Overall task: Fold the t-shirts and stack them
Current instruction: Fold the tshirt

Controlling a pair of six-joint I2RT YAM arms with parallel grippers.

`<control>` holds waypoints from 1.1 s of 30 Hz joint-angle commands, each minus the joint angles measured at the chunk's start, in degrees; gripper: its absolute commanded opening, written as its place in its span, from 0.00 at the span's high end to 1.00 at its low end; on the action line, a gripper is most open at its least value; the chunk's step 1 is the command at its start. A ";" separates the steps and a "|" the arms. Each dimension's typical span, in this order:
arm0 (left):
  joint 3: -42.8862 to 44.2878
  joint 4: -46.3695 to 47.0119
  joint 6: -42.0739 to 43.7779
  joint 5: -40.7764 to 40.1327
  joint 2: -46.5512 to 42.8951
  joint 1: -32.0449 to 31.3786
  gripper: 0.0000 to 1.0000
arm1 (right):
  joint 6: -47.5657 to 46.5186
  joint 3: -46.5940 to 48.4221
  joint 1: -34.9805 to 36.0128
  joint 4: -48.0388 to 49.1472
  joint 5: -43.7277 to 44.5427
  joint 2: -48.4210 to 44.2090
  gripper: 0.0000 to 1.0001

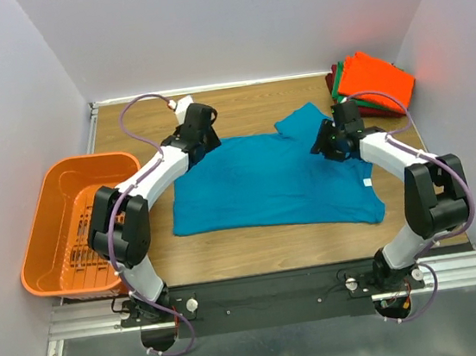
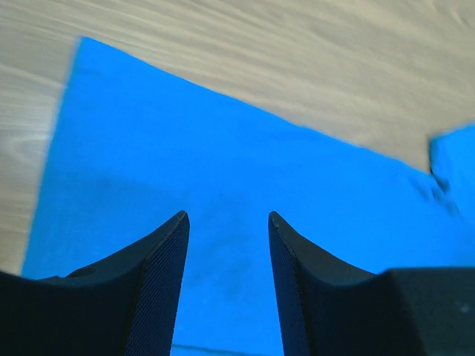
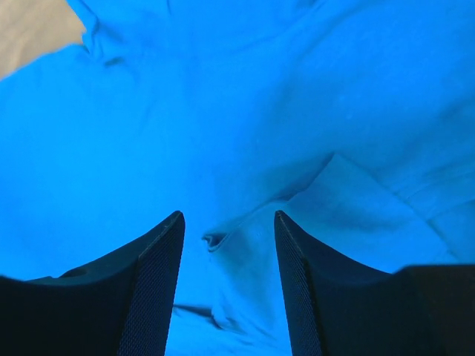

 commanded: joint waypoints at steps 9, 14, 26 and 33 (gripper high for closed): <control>-1.64 2.14 11.74 22.06 -3.10 -5.33 0.47 | -3.50 1.95 1.73 -2.49 17.49 3.90 0.42; -1.11 -0.76 15.69 25.39 -4.43 -5.42 0.48 | -3.16 5.29 1.73 -5.21 19.87 8.12 0.42; -2.52 -1.11 19.30 26.10 -2.94 -5.42 0.48 | -0.08 3.70 1.82 -5.04 21.98 8.74 0.67; -3.75 -0.24 19.21 27.77 -2.50 -5.51 0.48 | 0.01 3.79 1.73 -3.99 22.15 10.32 0.66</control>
